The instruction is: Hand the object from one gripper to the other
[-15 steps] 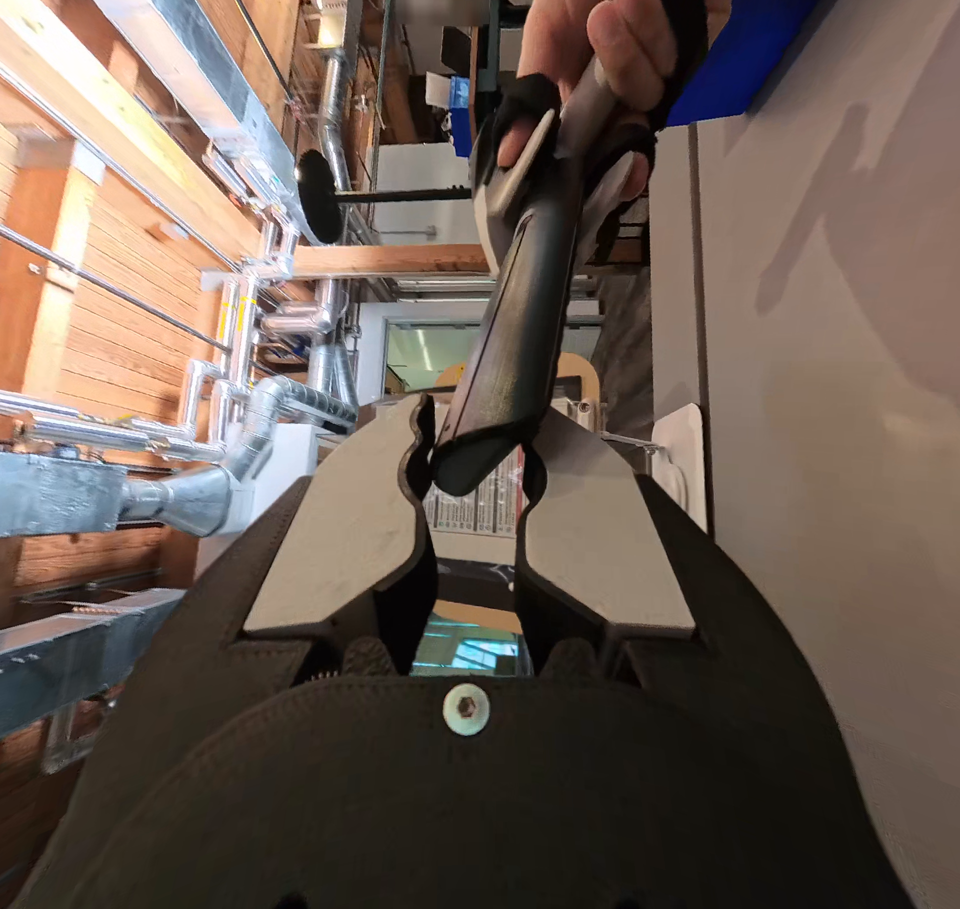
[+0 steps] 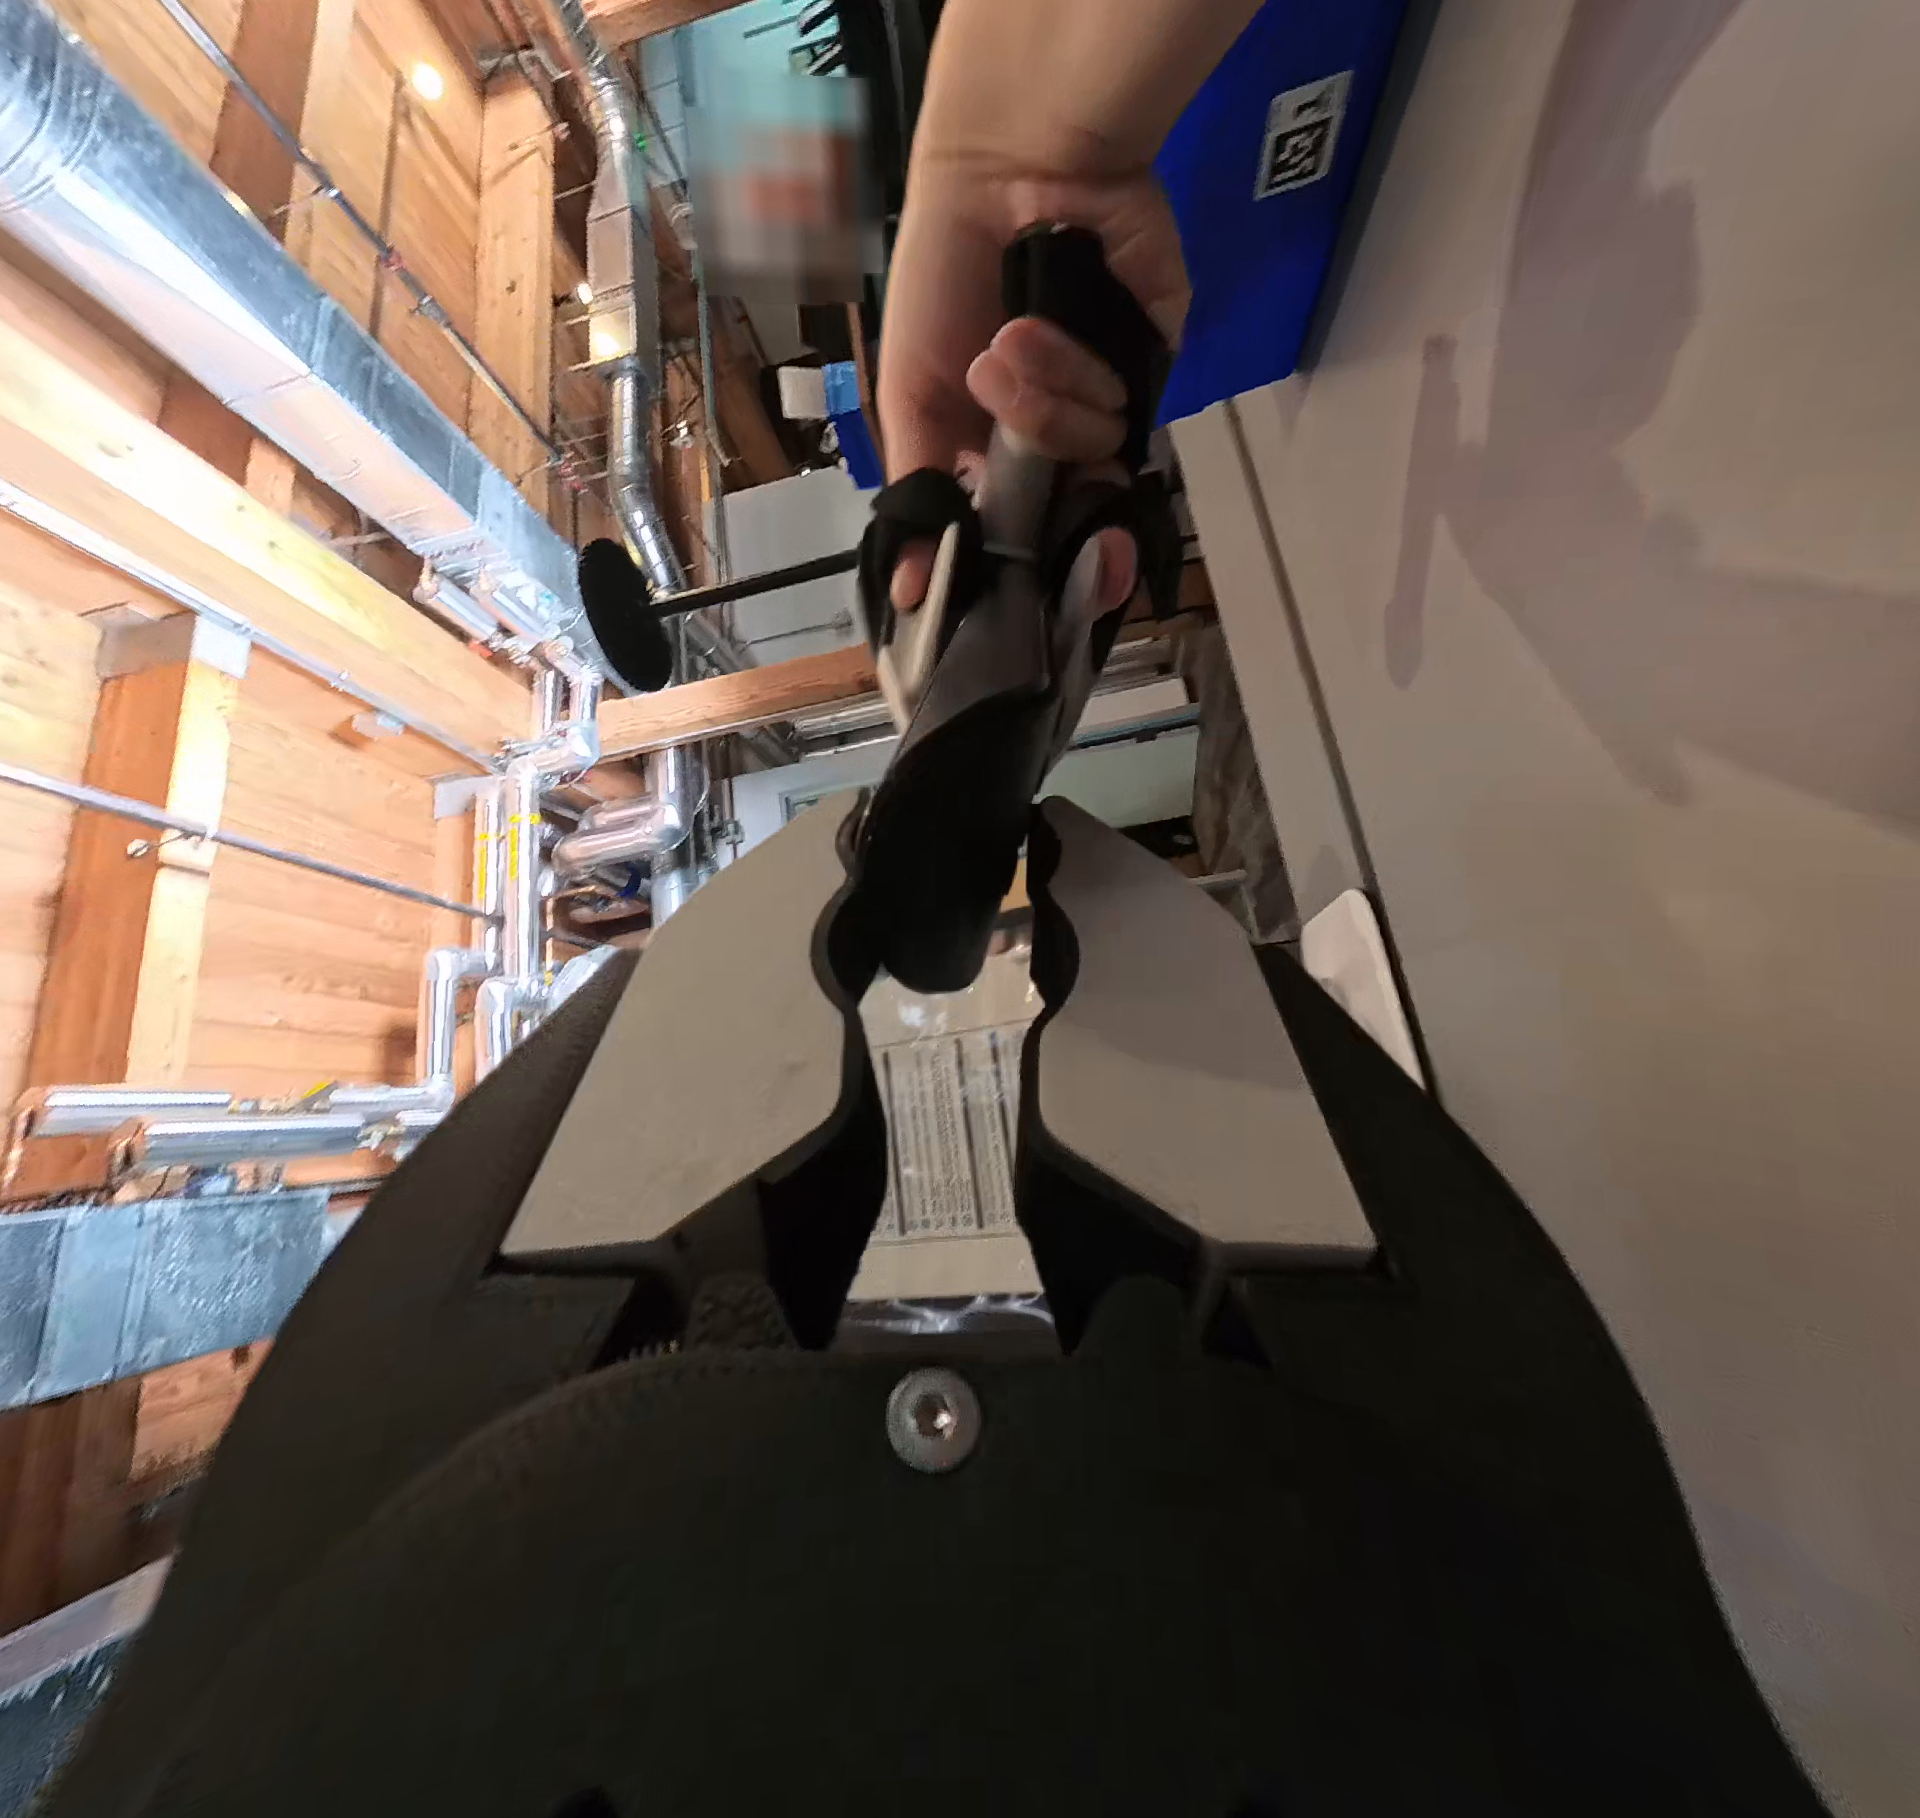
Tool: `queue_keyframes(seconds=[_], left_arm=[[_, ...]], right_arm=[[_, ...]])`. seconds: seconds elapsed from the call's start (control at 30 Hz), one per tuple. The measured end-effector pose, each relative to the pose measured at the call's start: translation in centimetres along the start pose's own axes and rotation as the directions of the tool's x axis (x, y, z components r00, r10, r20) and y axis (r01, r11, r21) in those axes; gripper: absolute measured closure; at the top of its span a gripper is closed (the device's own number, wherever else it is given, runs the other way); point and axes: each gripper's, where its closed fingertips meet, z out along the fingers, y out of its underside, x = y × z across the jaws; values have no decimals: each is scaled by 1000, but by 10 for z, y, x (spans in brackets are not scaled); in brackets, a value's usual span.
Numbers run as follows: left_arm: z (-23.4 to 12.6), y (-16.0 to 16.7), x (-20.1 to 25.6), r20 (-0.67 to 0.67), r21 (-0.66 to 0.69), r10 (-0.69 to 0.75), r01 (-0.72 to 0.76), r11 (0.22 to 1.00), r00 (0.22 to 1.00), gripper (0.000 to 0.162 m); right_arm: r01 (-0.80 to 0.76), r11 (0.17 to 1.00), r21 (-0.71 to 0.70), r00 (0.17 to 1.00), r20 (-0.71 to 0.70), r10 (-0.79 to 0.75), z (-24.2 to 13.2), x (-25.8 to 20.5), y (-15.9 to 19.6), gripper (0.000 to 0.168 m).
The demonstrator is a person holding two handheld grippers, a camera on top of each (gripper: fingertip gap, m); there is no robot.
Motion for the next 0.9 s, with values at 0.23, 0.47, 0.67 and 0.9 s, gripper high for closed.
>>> queue_keyframes(seconds=[0.23, 0.47, 0.67, 0.9], left_arm=[[12, -21, 14, -104, -1, -129, 130, 992, 986, 141], [14, 0, 1, -99, -42, -407, 405, 913, 908, 141], [20, 39, -9, -41, -63, -734, 732, 679, 678, 141], [11, 82, -33, -196, 52, -968, 984, -168, -154, 141]], right_arm=[[-31, 999, 8, 994, -108, 32, -4, 24, -2, 157], [119, 986, 117, 985, -135, -102, -10, 18, -25, 135], [485, 797, 361, 872, -263, -412, -43, -21, -66, 116], [955, 160, 250, 291, -682, -671, -62, -84, -75, 105]])
